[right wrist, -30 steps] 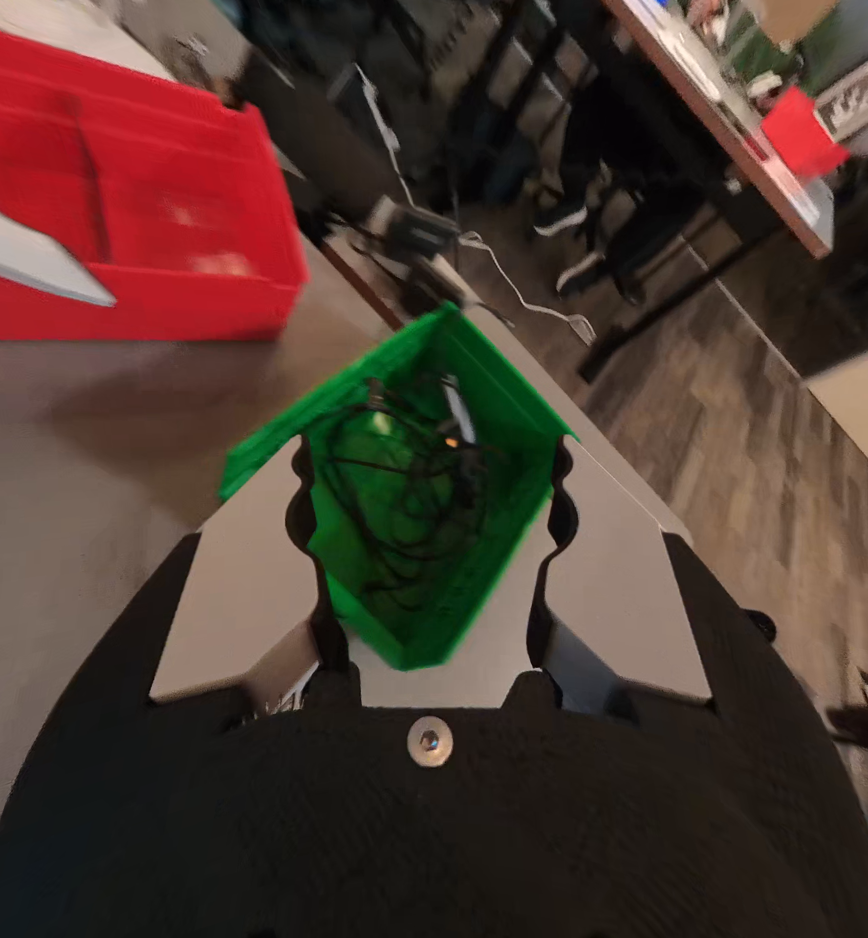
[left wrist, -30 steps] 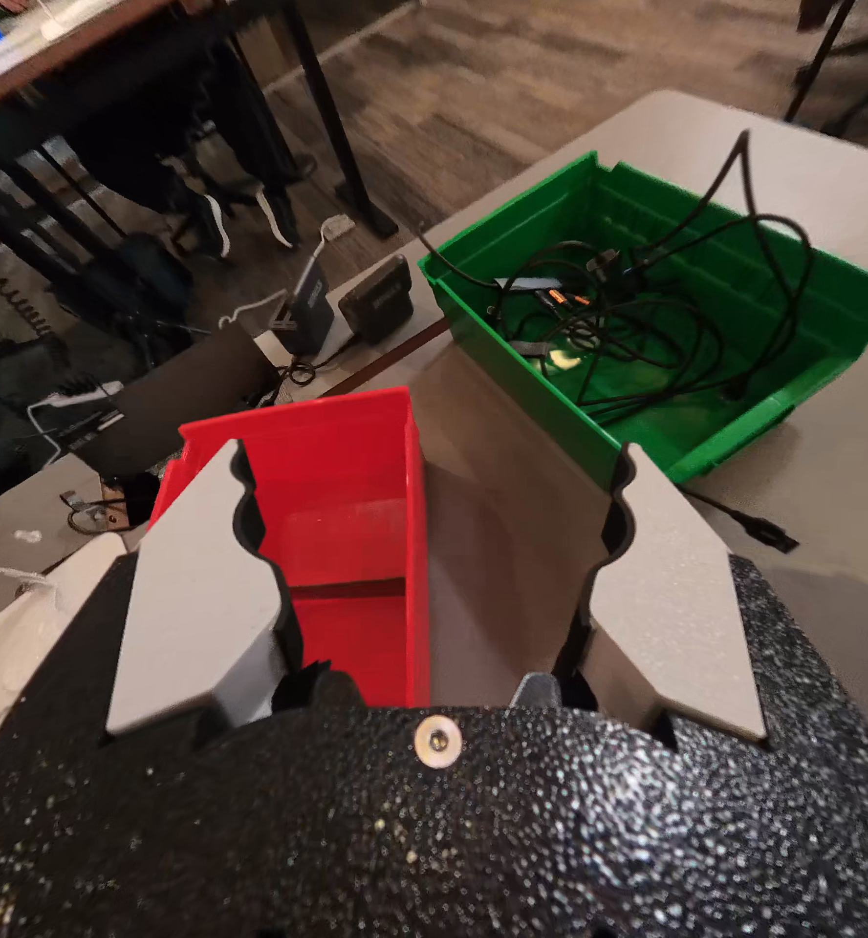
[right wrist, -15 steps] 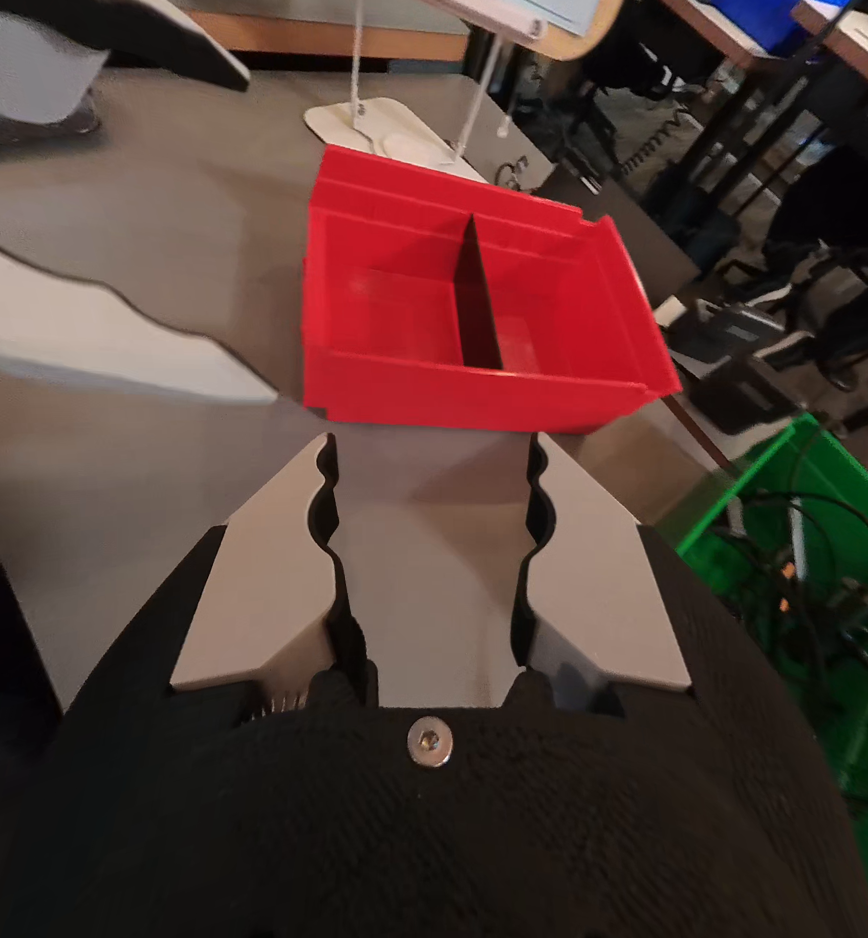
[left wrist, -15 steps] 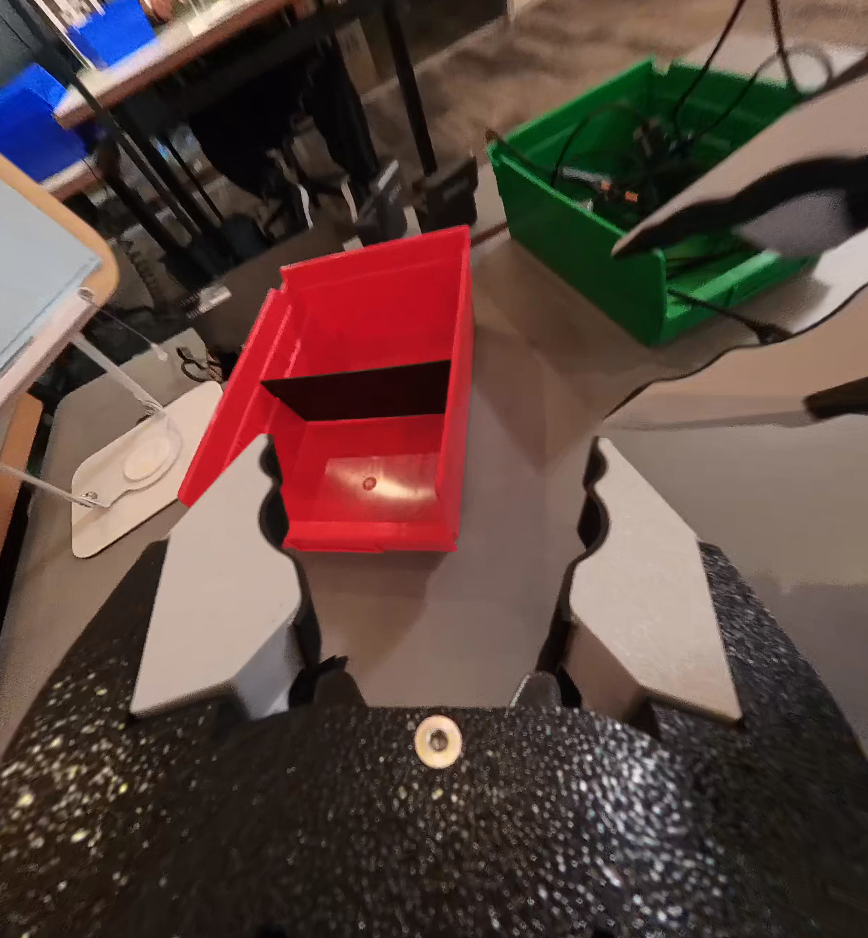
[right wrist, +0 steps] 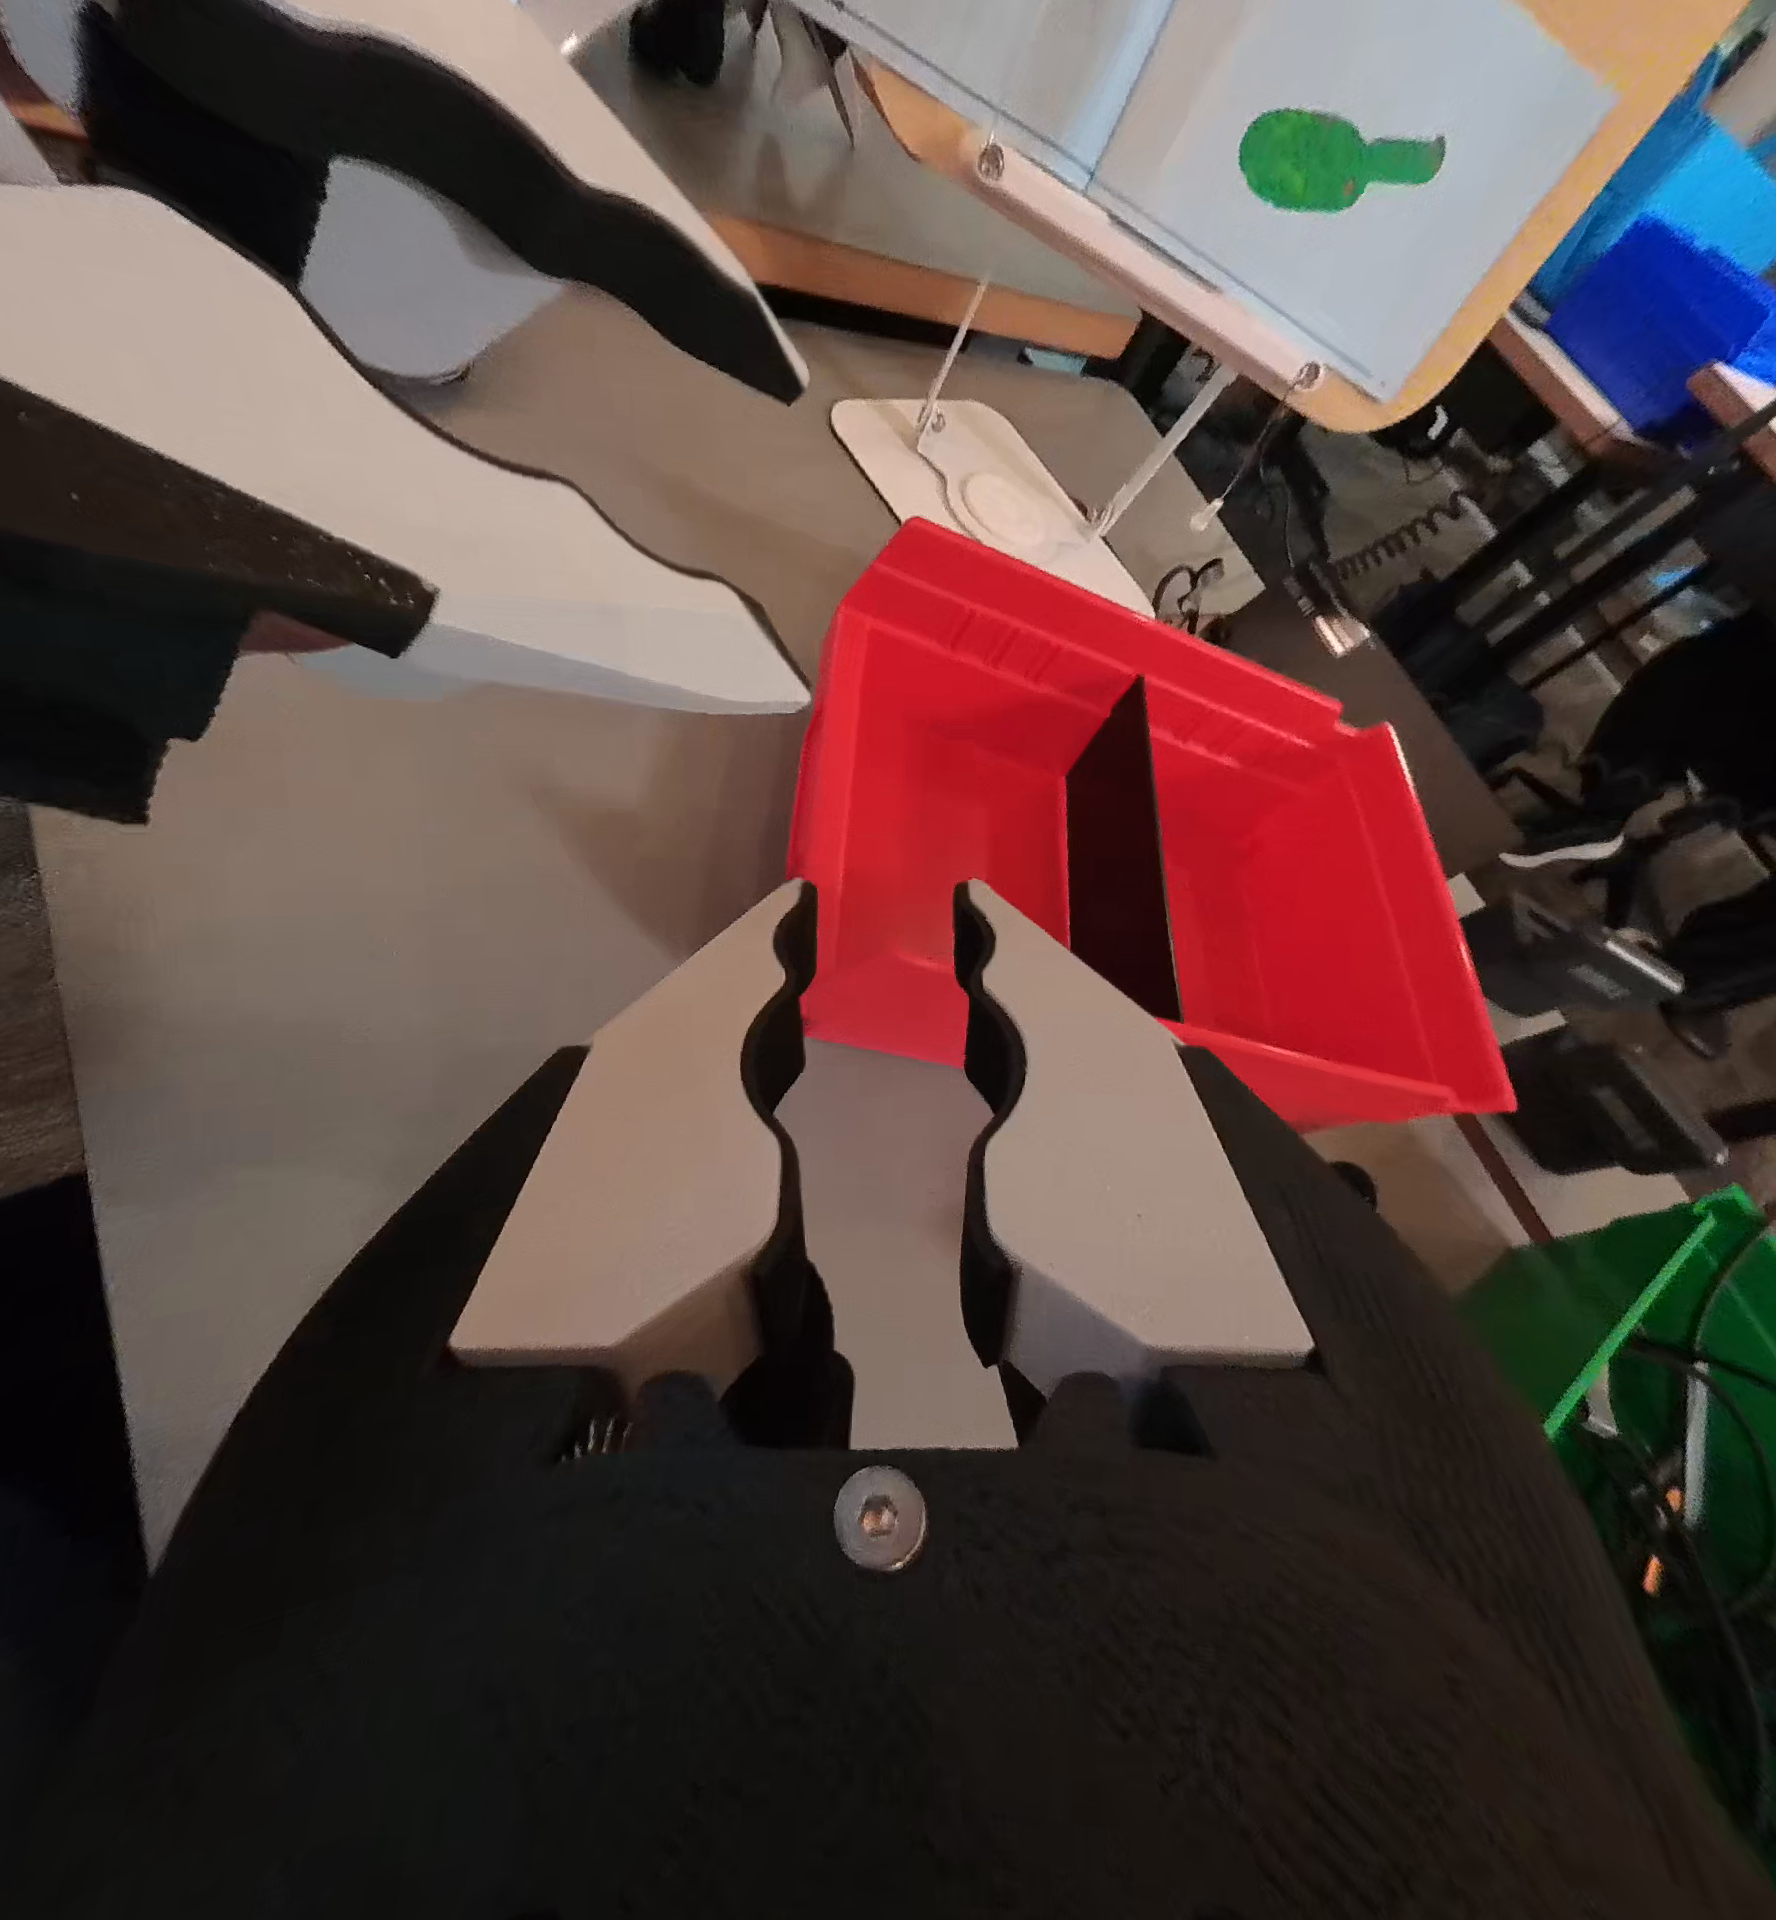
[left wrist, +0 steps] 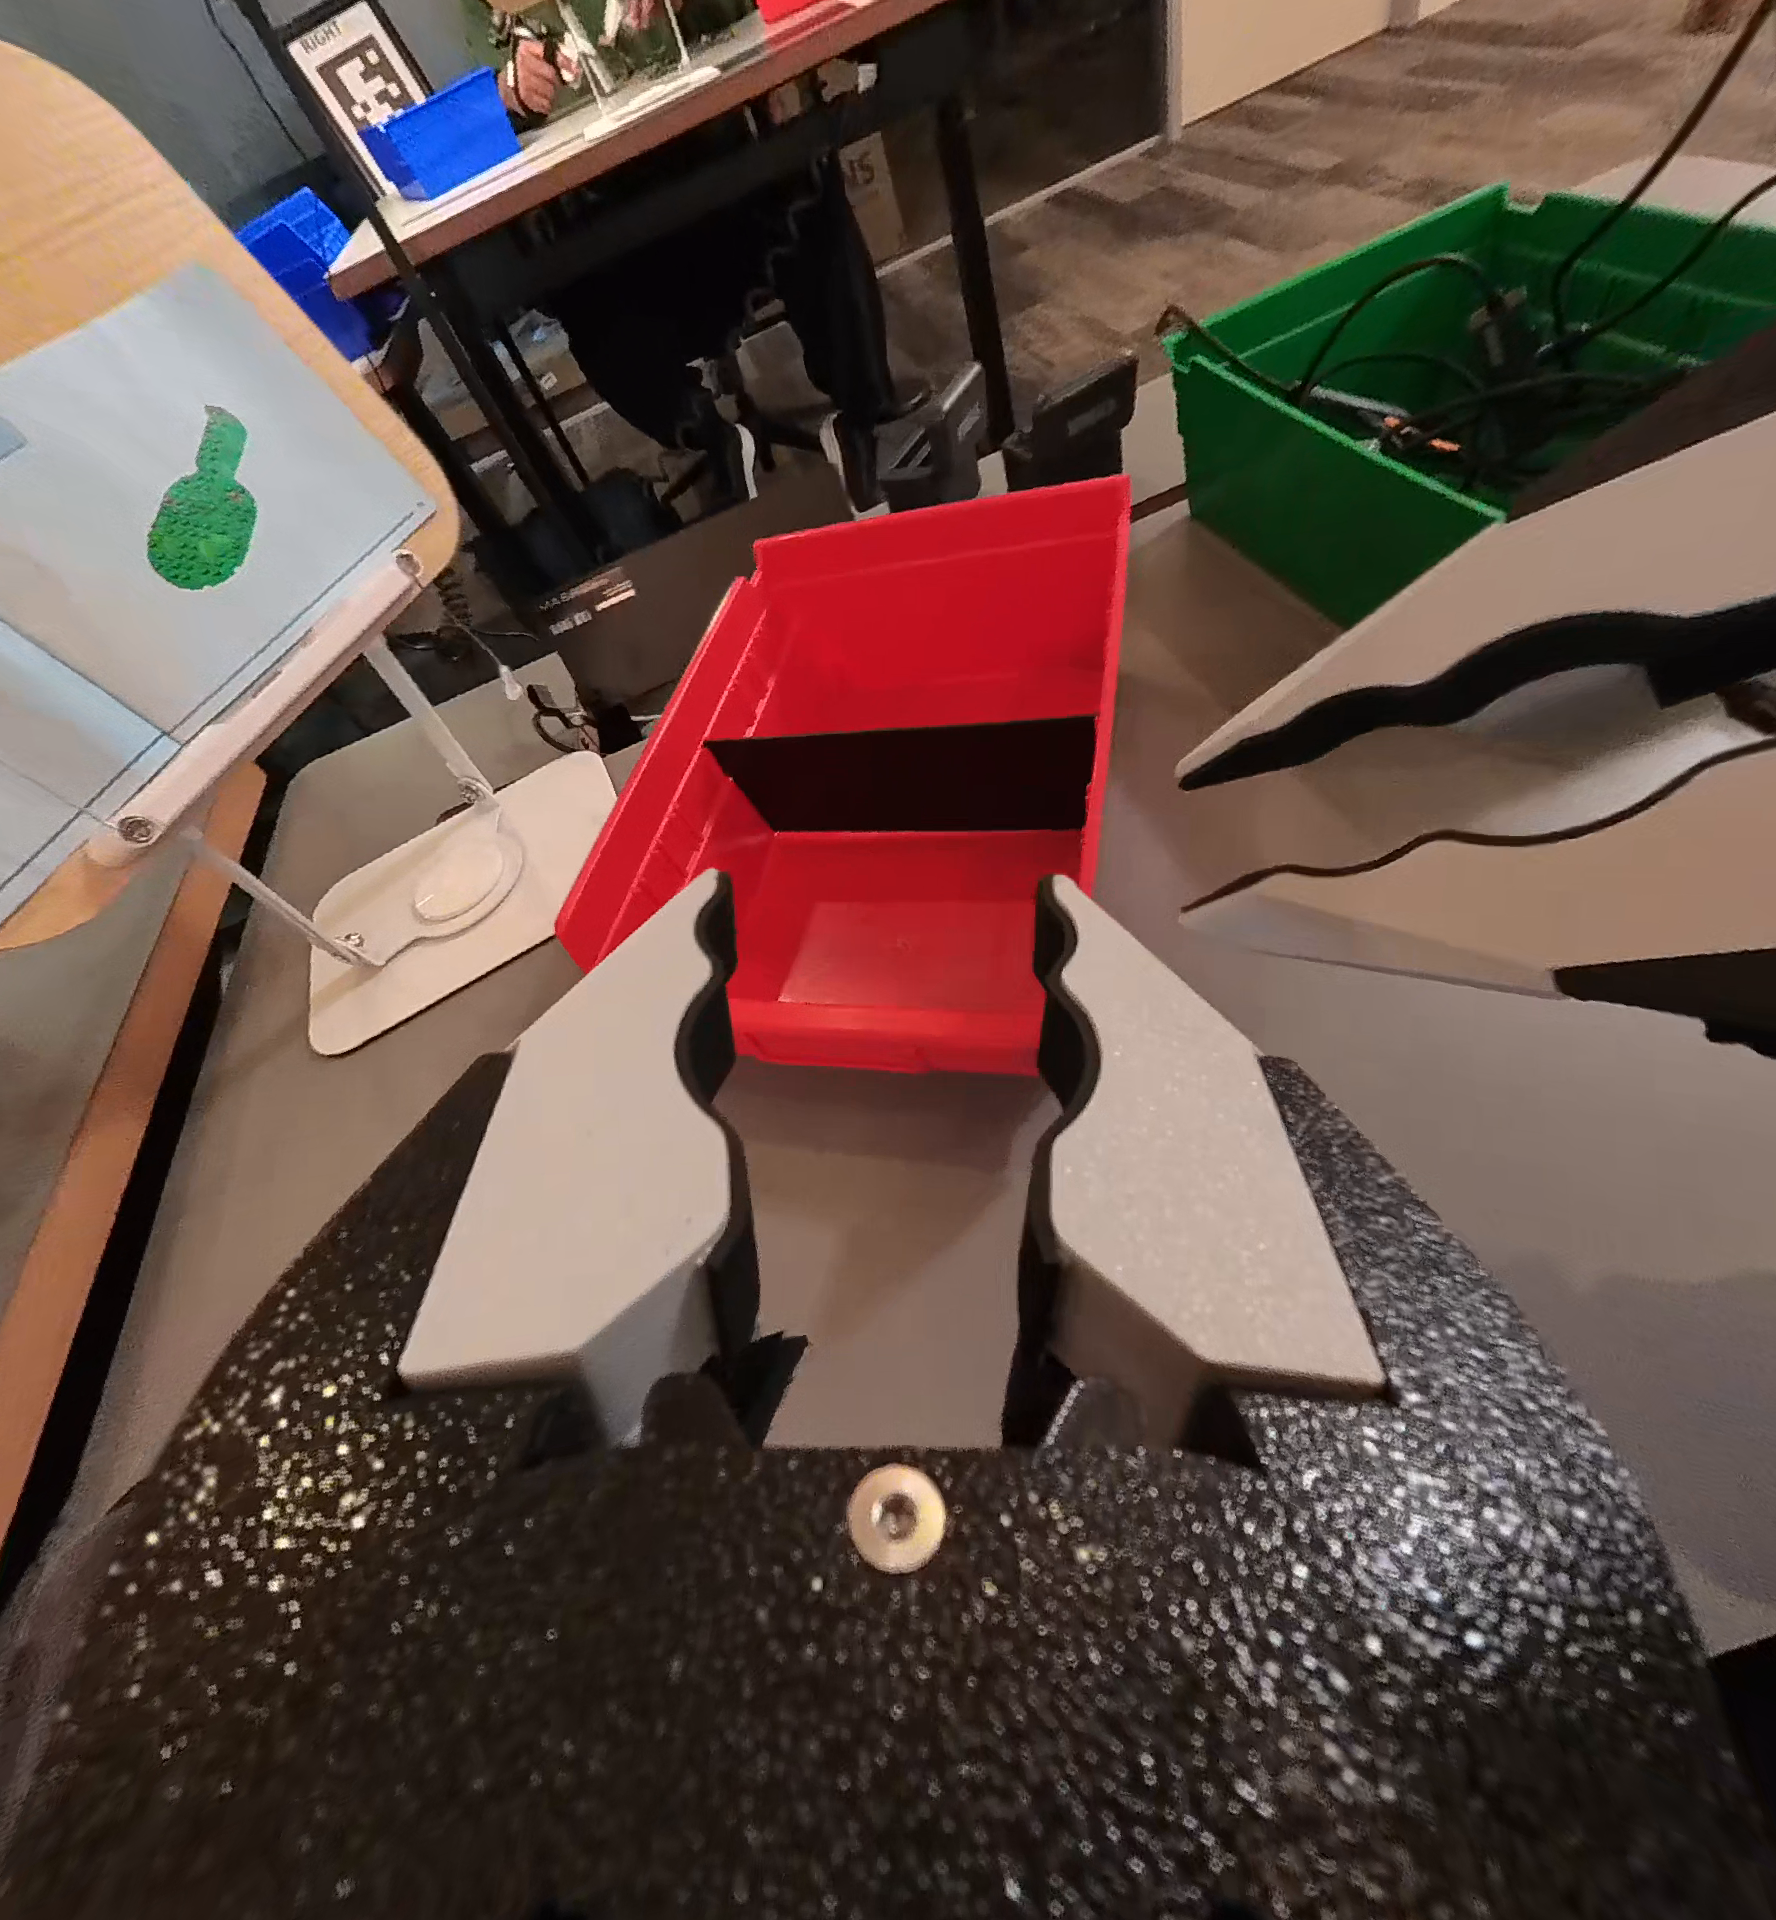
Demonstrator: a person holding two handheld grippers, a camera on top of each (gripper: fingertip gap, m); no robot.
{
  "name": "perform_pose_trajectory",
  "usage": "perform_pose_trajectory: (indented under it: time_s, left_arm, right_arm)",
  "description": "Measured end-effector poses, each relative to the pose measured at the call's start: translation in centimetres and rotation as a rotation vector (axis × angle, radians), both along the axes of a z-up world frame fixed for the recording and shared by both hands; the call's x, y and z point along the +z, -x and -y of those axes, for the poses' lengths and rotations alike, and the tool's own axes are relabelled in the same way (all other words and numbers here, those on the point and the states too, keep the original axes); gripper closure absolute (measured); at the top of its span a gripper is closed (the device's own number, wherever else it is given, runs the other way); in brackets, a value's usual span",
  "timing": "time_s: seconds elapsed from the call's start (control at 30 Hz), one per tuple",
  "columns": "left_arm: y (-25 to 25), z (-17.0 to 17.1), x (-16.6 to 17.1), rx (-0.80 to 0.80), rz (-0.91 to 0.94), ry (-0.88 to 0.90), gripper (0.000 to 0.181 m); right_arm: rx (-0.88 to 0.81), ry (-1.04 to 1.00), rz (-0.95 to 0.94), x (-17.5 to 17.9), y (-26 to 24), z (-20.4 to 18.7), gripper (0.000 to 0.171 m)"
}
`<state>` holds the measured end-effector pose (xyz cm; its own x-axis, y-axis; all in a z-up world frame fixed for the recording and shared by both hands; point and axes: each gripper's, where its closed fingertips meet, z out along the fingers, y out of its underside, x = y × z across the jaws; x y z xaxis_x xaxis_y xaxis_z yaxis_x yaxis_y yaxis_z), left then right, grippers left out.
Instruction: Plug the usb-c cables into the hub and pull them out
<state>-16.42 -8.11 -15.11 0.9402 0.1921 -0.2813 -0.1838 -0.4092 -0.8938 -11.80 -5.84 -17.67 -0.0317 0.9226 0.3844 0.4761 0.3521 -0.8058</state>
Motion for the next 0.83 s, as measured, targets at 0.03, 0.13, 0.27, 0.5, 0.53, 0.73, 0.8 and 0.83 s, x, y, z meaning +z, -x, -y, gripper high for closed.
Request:
perform_pose_trajectory:
  time_s: [0.03,0.13,0.27,0.5,0.53,0.73,0.8,0.83]
  left_arm:
    - [-0.1,-0.1,0.1,-0.013,0.006,-0.007,0.125]
    - [-0.8,-0.5,0.0,-0.062,0.028,-0.020,0.119]
    - [-1.5,-1.3,-0.3,-0.092,0.034,-0.020,0.104]
    - [-1.6,-1.9,-0.4,-0.090,0.041,-0.031,0.103]
    - [-1.6,-1.9,-0.4,-0.089,0.039,-0.033,0.104]
    - [-2.0,-2.0,-0.3,-0.106,0.056,-0.046,0.121]
    - [-2.1,-2.1,-0.2,-0.111,0.047,-0.051,0.127]
    - [-2.2,-2.1,-0.1,-0.113,0.040,-0.056,0.132]
  right_arm:
    - [-0.001,-0.002,-0.008,0.1,0.0,-0.1,0.148]
    - [-0.011,0.012,-0.018,0.2,-0.1,-0.7,0.151]
    - [-0.034,0.020,-0.017,-0.1,-0.5,-1.5,0.152]
    - [-0.074,0.022,-0.040,0.5,-1.4,-2.6,0.154]
    - [-0.080,0.020,-0.042,0.6,-1.5,-2.7,0.155]
    - [-0.096,0.013,-0.041,0.6,-1.8,-3.1,0.164]
    - [-0.106,0.006,-0.039,0.6,-2.0,-3.3,0.169]
    - [-0.108,0.005,-0.039,0.6,-2.1,-3.4,0.171]
